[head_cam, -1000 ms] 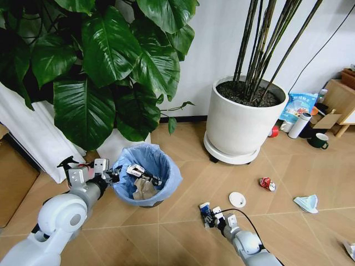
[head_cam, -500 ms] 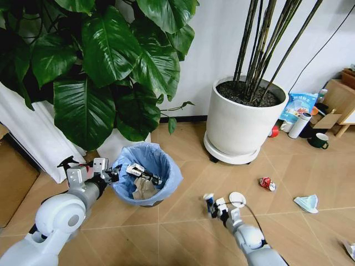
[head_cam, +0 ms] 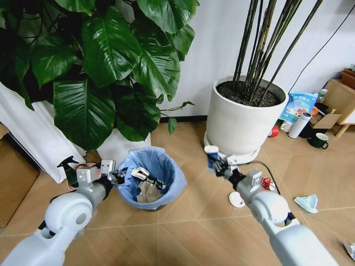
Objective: Pick up the trash bin and place the garbage on the floor into it.
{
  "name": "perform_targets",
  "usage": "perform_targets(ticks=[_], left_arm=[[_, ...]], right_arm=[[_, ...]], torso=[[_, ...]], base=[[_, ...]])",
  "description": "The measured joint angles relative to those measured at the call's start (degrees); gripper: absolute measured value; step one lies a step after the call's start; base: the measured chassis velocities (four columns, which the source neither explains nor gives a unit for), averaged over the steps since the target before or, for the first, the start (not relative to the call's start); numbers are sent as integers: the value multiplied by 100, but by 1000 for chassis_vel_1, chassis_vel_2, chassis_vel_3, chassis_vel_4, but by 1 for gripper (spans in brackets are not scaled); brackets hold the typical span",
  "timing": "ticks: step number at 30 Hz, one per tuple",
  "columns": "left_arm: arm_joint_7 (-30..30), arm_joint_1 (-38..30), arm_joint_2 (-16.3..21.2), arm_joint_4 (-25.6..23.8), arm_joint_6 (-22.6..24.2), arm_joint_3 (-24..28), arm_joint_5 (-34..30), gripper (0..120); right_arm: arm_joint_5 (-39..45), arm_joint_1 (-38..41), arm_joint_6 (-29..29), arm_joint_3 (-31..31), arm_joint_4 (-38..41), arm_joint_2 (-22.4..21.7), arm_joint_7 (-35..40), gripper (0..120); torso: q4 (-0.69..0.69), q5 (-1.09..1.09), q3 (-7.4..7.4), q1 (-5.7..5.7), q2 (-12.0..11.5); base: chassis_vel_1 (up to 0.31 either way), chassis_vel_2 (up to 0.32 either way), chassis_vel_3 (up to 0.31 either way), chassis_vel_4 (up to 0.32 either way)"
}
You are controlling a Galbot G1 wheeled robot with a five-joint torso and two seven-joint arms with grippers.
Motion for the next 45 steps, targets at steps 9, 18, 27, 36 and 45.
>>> perform_targets(ticks=[9,18,27,36,45], left_arm=[[-238,-235,-82,59,66,268,-237,0],[-293,-227,-111,59,85,182,-288,0],[-294,-208,-138,53,90,133,-288,0],[-292,-233,-174,83,89,104,-288,0],[-292,-209,-210,104,79,-14,-284,0]], right_arm=[[896,1069,-276,-1448,186,-133,243,8],[831,1543,-406,-2280,-337,193,425,22],[786,1680,-383,-2326,-467,246,433,51],[788,1651,-323,-2189,-422,244,419,85],[724,1401,-228,-1591,-385,101,596,100]], torso=[[1,0,0,0,0],[1,-1,0,0,0],[0,-1,0,0,0],[0,0,0,0,0],[2,1,-1,-1,0]], base=[[0,0,0,0],[0,0,0,0],[0,0,0,0],[0,0,0,0],[0,0,0,0]])
